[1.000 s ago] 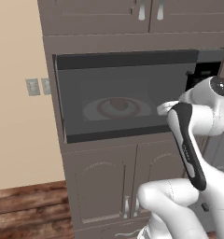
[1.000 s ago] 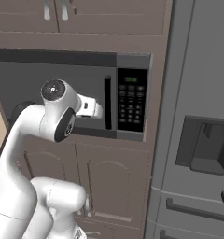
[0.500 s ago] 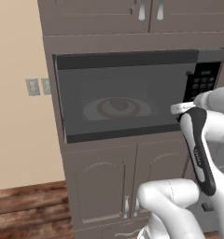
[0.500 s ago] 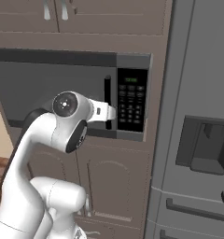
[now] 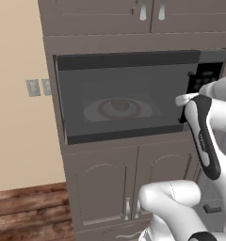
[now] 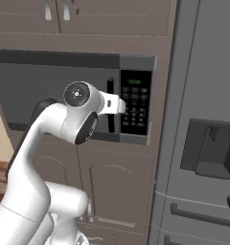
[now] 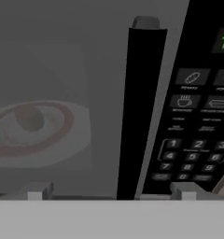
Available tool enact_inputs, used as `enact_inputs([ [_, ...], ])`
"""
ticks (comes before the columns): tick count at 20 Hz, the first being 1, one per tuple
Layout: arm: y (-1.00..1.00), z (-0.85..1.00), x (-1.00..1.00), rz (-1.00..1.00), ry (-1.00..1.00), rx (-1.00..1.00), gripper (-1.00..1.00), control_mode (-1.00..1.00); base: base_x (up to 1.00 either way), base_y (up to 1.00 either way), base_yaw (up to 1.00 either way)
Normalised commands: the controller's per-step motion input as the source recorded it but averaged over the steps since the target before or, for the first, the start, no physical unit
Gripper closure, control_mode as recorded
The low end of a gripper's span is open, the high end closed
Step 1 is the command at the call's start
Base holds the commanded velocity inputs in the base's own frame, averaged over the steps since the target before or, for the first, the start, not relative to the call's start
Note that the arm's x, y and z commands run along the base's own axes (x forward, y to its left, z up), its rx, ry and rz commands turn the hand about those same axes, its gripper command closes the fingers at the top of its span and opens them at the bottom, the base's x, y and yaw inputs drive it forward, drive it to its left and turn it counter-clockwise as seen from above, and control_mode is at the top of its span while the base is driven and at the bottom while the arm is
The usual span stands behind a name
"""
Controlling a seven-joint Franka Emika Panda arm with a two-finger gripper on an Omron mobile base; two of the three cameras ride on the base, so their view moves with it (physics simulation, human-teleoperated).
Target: Retrieve the reheated potato from the microwave, then place the potato, cheese, and condiment on the cutting board.
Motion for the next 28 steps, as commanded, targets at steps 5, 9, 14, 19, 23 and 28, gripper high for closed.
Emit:
enact_inputs([
  [5,0.00,0.01,0.25,0.00,0.07,0.00,-1.00,-1.00,0.00,0.00,0.00],
  [9,-0.01,-0.04,0.26,0.00,0.07,0.00,-1.00,-1.00,0.00,0.00,0.00],
  [14,-0.06,-0.06,0.24,0.00,0.00,0.00,-1.00,-1.00,0.00,0.00,0.00],
  [19,-0.12,-0.05,0.18,0.00,0.00,0.00,-1.00,-1.00,0.00,0.00,0.00],
  [23,-0.12,-0.07,0.19,0.00,0.00,0.00,-1.00,-1.00,0.00,0.00,0.00],
  [28,-0.02,-0.13,0.29,0.00,0.00,0.00,-1.00,-1.00,0.00,0.00,0.00],
])
